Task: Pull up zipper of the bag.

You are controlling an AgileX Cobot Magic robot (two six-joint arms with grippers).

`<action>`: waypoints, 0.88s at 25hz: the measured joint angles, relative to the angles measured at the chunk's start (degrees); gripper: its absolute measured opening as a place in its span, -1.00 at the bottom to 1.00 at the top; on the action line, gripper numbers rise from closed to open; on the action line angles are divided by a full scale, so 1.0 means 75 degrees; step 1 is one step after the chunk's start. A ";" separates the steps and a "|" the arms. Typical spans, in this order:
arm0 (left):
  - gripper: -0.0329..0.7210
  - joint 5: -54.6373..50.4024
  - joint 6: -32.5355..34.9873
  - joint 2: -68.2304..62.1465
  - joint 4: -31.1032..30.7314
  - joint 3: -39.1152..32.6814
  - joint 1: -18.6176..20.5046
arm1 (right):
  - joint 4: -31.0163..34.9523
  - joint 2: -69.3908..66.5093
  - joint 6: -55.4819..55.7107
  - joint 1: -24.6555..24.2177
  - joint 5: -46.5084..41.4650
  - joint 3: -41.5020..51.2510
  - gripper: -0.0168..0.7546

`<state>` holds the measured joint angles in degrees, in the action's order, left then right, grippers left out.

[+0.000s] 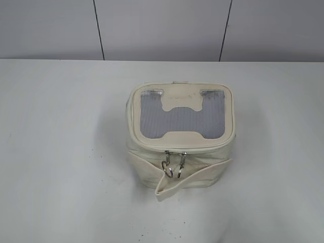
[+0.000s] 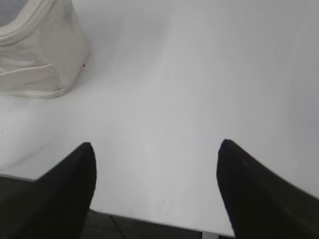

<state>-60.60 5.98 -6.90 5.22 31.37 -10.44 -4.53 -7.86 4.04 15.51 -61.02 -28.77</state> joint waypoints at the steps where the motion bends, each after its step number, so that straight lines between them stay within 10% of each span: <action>1: 0.29 0.0000 0.0021 0.0296 0.0028 -0.0010 0.0000 | 0.0020 0.0227 -0.0026 0.0000 0.0010 0.0000 0.56; 22: 0.17 -0.0009 0.0054 0.0967 0.0047 -0.0023 0.0000 | 0.0085 0.0632 -0.0081 -0.0035 0.0026 0.0008 0.56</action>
<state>-60.66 6.38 0.36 5.57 31.21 -10.44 -3.89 -3.11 3.43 15.25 -60.83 -28.71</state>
